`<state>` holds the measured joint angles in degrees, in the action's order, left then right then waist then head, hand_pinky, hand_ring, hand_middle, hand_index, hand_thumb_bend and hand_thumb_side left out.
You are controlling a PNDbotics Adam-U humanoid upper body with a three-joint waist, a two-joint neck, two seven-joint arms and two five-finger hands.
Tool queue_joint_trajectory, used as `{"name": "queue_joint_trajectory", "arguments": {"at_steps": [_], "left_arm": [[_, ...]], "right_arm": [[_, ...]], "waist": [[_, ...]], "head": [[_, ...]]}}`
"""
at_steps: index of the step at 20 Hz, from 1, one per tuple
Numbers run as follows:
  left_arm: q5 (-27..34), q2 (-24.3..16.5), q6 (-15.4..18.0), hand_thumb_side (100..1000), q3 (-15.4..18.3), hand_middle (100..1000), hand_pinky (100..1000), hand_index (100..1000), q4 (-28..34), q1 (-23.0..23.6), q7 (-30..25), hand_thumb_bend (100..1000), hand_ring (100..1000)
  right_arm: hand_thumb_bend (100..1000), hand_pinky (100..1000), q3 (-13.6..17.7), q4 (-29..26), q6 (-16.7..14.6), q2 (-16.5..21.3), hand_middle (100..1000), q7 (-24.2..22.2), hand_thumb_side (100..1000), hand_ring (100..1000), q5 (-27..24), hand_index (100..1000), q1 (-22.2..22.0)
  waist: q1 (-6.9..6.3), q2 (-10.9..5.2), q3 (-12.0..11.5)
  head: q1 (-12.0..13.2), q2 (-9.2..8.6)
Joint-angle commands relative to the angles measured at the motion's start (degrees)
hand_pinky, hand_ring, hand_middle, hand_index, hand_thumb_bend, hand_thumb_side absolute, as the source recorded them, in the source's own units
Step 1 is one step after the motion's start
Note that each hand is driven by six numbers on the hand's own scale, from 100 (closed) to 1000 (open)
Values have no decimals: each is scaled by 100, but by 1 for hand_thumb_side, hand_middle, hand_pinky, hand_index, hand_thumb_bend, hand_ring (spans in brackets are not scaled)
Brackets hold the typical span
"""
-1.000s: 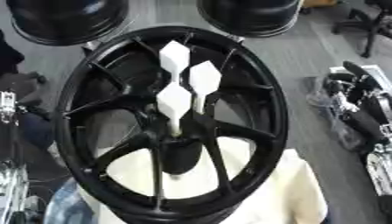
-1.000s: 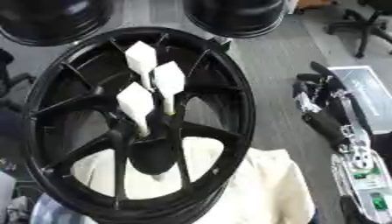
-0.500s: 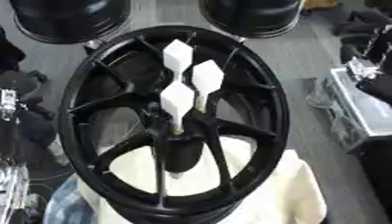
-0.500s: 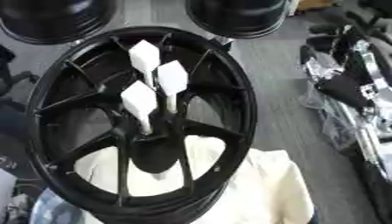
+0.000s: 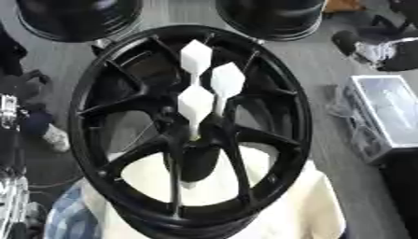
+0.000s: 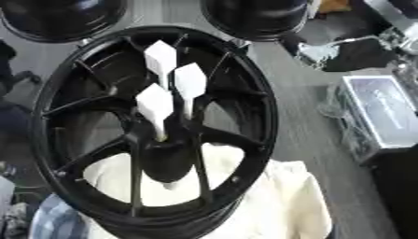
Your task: Pull the pin out of the wheel hub.
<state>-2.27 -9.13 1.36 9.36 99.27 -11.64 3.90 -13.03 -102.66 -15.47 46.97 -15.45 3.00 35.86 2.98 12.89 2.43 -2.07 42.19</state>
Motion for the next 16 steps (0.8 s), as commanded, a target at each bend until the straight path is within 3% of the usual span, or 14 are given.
{"name": "queue_joint_trajectory", "arguments": {"at_steps": [1,6,16], "left_arm": [[-12,-113,11,832,-35,704,747,818,114,-59,-50,372,813],[-10,-119,11,832,-68,704,747,819,112,-71,-92,372,813],[-11,-129,13,833,-95,703,747,819,109,-71,-132,371,813]], "right_arm": [[377,841,-157,-270,-61,704,814,-312,444,833,-279,956,168],[441,842,-316,-458,89,987,812,-816,495,835,-696,952,370],[461,842,-653,-19,220,610,810,-1903,506,837,-668,950,948]], "waist": [[-10,-76,-47],[8,-64,-144],[20,-66,-218]], "head": [[-47,-27],[-92,-34],[-87,-18]]}}
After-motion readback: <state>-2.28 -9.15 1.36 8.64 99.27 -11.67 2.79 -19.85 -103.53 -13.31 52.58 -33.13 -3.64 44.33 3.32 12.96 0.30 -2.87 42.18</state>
